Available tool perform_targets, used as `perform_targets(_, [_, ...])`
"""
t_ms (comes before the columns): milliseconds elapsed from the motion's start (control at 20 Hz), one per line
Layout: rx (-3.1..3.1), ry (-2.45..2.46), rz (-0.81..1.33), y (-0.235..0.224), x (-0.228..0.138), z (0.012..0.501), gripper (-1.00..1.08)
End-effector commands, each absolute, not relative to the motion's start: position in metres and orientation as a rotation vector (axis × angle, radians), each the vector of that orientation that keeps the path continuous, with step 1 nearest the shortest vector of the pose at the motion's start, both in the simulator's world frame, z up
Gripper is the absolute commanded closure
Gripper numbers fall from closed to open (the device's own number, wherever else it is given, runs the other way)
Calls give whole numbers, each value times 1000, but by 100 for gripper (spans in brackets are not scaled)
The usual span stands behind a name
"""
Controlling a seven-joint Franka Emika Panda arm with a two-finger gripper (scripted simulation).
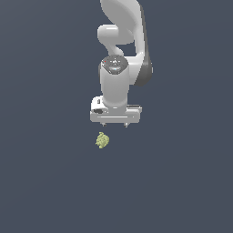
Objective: Pick up the object and move it to a goal position.
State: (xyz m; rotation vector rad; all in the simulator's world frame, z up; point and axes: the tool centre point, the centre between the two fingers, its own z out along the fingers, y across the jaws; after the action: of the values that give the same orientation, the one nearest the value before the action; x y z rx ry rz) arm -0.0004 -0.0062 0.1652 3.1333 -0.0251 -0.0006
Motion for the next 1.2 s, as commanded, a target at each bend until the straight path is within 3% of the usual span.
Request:
perform_targets(0, [3133, -25, -1, -6, 0, 165, -92])
perform_targets(500, [3155, 33, 48, 26, 2, 180, -92])
perform_targets(1150, [3154, -181, 34, 6, 5, 163, -92])
